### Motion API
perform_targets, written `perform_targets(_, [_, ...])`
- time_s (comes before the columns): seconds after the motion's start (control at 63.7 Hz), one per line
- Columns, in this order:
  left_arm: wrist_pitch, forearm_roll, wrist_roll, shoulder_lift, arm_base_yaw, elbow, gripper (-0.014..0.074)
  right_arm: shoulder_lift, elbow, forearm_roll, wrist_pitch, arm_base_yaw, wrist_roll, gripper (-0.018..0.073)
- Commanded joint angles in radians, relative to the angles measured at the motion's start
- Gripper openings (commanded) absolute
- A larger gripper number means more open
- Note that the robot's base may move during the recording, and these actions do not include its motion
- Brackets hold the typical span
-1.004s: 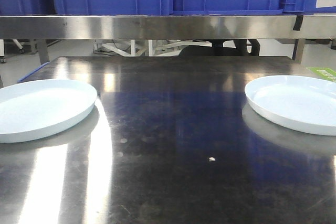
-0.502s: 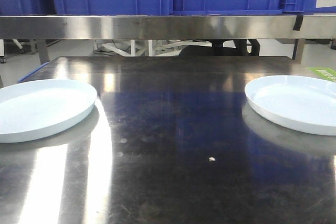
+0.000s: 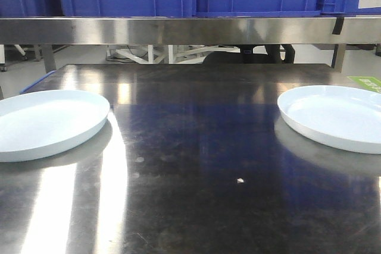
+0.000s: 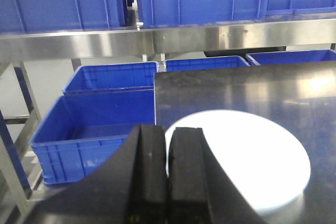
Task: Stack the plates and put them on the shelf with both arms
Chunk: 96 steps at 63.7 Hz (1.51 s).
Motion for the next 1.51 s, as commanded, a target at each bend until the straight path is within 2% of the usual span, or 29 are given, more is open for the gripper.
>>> perform_targets(0.0, [-0.067, 0.007, -0.004, 0.088, 0.0, -0.098, 0.0088, -0.018, 0.002, -0.01, -0.082, -0.002, -0.004, 0.0053])
perform_targets(0.439, [0.044, 0.004, -0.004, 0.539, 0.0, -0.343, 0.0088, -0.018, 0.002, -0.01, -0.082, -0.002, -0.004, 0.0053])
perform_targets(0.643, [0.191, -0.027, -0.008, 0.771, 0.0, -0.489, 0.0088, -0.018, 0.002, -0.01, -0.082, -0.002, -0.004, 0.0053])
perform_targets(0.926, [0.431, -0.026, -0.008, 1.055, 0.0, -0.743, 0.0088, -0.018, 0.002, -0.01, -0.082, -0.002, -0.004, 0.0053])
perform_targets(1.255, [0.734, -0.026, -0.008, 1.32, 0.111, -0.997, 0.0087, -0.018, 0.002, -0.01, -0.082, -0.002, -0.004, 0.0053])
perform_targets(1.491, [0.769, -0.019, -0.008, 1.424, 0.129, -1.079, 0.0087, -0.018, 0.002, -0.01, -0.082, -0.002, -0.004, 0.0053])
